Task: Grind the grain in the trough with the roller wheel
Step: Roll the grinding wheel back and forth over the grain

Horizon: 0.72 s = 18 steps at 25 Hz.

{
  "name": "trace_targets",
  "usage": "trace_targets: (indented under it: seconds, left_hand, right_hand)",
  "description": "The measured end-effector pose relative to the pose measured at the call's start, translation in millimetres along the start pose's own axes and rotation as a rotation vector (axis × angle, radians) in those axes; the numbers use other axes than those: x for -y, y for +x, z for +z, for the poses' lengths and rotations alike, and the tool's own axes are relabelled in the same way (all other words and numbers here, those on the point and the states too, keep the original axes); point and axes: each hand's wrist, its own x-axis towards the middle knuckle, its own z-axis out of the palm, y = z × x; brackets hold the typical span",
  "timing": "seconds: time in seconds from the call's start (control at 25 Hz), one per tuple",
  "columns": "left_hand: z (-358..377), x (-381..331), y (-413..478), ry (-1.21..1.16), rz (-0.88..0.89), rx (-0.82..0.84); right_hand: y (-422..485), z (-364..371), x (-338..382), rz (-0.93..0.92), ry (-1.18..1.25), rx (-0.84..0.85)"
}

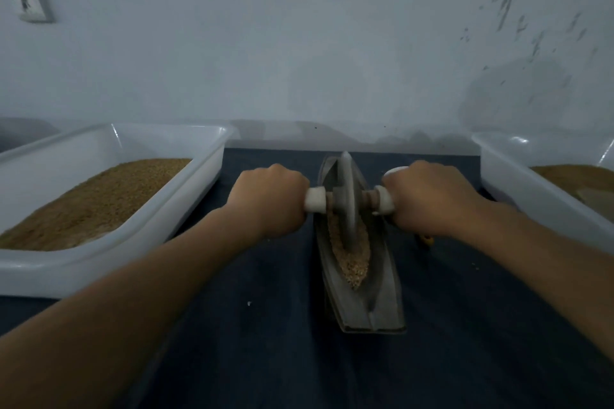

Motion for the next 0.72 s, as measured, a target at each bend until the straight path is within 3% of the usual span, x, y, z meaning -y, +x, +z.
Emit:
trace_targets:
  seconds: [0.16, 0.36, 0.52, 0.56, 0.72]
  left_hand:
    - [-11, 1, -21, 0.009, 0.052, -0.005]
    - [-4, -6, 17, 0.113, -0.026, -0.015]
    - [-20, -12, 39, 0.203, 0.044, -0.02]
    - [-19, -10, 30, 0.184, 0.054, -0.022]
    - [-1, 0, -28, 0.078, 0.072, -0.144]
  right_hand:
    - [-28, -7, -12, -0.118, 0.107, -0.022]
    - [11, 5, -8, 0.135, 0.058, 0.085]
    - [13, 14, -9, 0.226, 0.12, 0.146]
    - [4, 14, -11, 0.201, 0.095, 0.098]
    - [-32, 6, -4, -0.035, -0.142, -0.361]
